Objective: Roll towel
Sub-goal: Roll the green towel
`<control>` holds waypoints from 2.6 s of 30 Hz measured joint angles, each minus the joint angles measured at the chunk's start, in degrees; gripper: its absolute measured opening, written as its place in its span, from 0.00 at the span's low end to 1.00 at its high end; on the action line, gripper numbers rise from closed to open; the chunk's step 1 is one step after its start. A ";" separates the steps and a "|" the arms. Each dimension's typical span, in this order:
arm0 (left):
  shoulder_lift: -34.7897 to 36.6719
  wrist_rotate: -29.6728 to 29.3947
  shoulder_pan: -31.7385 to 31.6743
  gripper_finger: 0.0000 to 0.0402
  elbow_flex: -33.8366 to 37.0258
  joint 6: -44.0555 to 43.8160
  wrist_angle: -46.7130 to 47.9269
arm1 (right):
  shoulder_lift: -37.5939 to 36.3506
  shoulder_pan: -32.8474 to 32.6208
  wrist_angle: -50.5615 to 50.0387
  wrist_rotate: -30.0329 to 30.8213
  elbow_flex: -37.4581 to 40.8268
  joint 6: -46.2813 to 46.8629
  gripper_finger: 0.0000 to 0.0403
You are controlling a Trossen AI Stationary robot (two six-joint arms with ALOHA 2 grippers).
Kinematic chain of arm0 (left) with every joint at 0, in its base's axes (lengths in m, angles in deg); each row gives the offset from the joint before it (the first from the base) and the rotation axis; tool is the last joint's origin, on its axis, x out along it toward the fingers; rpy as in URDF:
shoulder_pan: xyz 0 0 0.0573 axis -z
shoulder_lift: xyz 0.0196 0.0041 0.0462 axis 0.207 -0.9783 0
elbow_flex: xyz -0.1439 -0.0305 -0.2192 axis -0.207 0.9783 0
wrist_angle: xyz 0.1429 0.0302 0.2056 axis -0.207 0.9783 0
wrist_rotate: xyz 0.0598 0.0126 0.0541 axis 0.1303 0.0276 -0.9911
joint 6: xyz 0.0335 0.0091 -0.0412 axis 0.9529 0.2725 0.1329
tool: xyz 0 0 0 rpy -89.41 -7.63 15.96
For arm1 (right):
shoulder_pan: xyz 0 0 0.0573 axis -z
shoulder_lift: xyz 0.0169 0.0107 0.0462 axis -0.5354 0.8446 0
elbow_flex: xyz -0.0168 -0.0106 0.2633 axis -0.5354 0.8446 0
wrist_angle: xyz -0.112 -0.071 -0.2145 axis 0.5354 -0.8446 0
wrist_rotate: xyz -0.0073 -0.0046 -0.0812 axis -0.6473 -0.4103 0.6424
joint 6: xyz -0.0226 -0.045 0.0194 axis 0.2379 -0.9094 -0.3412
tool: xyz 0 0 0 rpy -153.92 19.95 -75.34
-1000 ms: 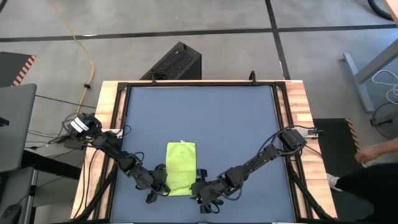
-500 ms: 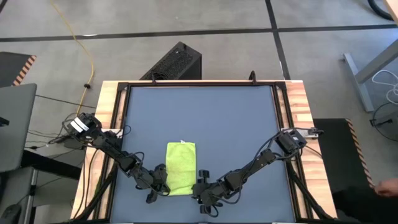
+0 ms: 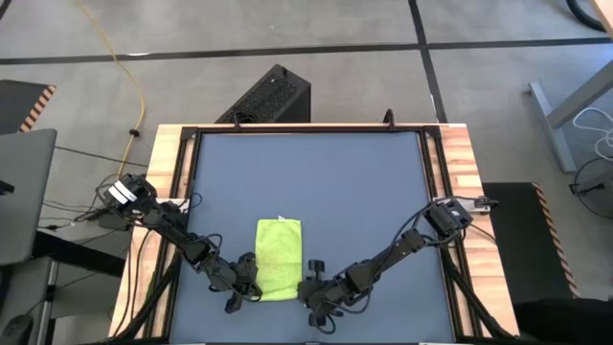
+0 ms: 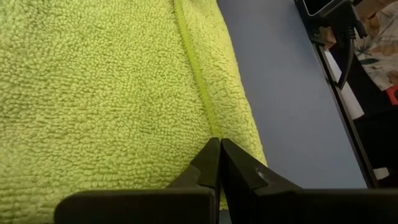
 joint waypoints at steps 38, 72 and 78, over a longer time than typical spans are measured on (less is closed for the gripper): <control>27.17 -0.71 -1.92 0.11 0.13 26.36 17.32 | 0.04 3.28 4.72 -19.76 0.07 34.82 0.04; 17.73 8.42 -4.46 0.31 -5.11 35.13 21.13 | 0.07 3.68 4.52 -17.02 0.09 36.11 0.04; 16.78 7.32 -4.04 0.51 -5.66 38.23 22.66 | 0.07 3.67 4.37 -16.79 0.09 35.69 0.04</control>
